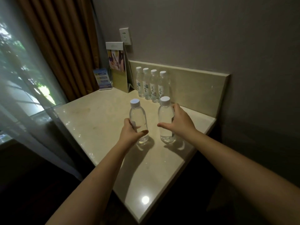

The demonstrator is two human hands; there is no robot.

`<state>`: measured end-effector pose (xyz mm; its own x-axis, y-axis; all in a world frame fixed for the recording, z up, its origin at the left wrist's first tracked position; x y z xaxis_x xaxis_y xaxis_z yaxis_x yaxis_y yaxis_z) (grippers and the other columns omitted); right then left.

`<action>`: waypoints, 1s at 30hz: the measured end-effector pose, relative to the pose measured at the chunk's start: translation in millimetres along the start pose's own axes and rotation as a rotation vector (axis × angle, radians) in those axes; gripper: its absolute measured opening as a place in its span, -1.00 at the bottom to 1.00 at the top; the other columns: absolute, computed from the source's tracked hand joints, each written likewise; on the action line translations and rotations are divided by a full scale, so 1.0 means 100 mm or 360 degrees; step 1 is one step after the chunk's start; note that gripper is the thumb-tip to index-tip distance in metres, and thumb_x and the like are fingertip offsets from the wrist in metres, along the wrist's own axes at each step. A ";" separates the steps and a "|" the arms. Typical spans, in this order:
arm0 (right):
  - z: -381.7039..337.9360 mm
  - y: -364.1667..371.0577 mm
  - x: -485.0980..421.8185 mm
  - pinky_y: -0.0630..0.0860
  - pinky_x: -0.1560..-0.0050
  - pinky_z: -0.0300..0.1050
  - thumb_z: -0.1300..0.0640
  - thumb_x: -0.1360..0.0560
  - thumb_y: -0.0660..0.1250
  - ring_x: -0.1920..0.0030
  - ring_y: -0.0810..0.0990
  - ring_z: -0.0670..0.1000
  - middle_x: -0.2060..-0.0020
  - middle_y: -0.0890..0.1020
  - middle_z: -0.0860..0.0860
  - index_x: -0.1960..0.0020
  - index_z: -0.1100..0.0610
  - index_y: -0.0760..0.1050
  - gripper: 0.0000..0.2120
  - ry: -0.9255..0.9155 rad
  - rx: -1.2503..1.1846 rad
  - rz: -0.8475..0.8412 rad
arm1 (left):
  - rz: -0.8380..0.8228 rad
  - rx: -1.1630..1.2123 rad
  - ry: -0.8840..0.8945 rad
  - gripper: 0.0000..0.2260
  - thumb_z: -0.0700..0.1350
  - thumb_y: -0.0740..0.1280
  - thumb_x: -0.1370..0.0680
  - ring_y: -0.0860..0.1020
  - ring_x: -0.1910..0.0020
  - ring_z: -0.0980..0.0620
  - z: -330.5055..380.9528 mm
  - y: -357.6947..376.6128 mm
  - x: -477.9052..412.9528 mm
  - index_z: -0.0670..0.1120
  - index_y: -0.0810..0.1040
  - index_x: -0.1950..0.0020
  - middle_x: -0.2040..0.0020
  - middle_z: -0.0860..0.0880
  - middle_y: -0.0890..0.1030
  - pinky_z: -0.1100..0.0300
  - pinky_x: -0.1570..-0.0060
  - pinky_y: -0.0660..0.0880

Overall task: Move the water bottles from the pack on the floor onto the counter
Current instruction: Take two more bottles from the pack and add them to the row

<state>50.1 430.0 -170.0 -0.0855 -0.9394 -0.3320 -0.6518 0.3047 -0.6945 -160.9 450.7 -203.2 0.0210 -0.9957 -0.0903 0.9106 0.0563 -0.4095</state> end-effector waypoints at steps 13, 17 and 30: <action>0.45 0.18 0.18 0.37 -0.37 -0.04 0.31 -0.31 0.52 -0.38 0.38 -0.04 -0.35 0.43 0.03 -0.53 -0.04 0.01 -0.01 0.0342 -0.0676 -0.0479 | -0.0269 0.0100 0.0091 -0.44 -0.15 0.54 -0.36 0.58 -0.08 -0.17 -0.08 0.15 -0.80 -0.14 0.28 -0.20 -0.14 -0.18 0.56 -0.20 -0.09 0.52; 0.38 0.14 0.20 0.57 -0.05 -0.18 0.16 -0.31 0.55 -0.09 0.58 -0.04 -0.09 0.54 -0.08 -0.40 -0.17 0.18 -0.17 0.0401 -0.0431 -0.0431 | -0.0406 0.0106 0.0153 -0.43 -0.16 0.54 -0.36 0.58 -0.06 -0.23 -0.06 0.19 -1.05 -0.17 0.28 -0.21 -0.13 -0.23 0.55 -0.22 -0.08 0.52; 0.13 0.60 0.00 0.57 -0.10 0.03 -0.17 -0.20 0.57 -0.15 0.57 0.02 -0.19 0.55 -0.06 -0.25 -0.03 0.28 -0.25 0.0808 0.0029 0.0271 | -0.0721 0.0046 0.0409 -0.46 -0.10 0.55 -0.36 0.58 -0.01 -0.12 -0.15 0.20 -1.70 -0.06 0.29 -0.17 -0.09 -0.10 0.55 -0.11 -0.07 0.54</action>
<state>20.6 450.4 -220.3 -0.5459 -0.8326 -0.0936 -0.5838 0.4581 -0.6703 -152.2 622.3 -209.4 -0.4766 -0.8692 -0.1314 0.8159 -0.3817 -0.4344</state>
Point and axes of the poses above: each hand's wrist, its own x-axis away from the middle knuckle, its own y-axis out of the palm, z = x × y, the point moved 3 cm from there along -x, towards the middle knuckle
